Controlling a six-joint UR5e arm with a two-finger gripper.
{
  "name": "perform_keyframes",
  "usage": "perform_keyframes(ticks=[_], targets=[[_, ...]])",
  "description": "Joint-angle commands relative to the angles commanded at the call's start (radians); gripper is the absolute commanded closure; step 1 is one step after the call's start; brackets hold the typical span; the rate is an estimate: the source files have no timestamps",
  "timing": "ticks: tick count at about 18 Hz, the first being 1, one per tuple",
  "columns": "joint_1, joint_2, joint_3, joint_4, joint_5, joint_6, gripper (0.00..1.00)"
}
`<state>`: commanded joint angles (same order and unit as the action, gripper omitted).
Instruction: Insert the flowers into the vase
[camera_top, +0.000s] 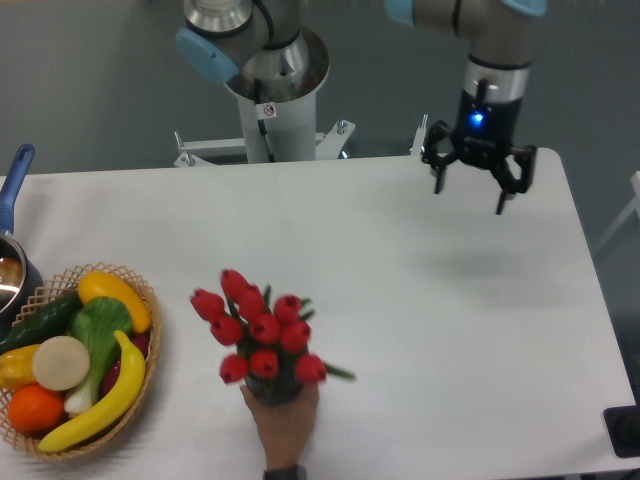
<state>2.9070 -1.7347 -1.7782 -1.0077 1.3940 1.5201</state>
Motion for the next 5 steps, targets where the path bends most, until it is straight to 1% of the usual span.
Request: perform_keyframes(ticks=[1,3,5], targets=[[-0.017,-0.031,0.038,-0.028,0.052,0.014,0.0],[-0.061,-0.071,0.126,-0.116,0.137,0.017,0.0],[-0.077,-0.111,0.212,-0.199,0.151,0.017,0.0]])
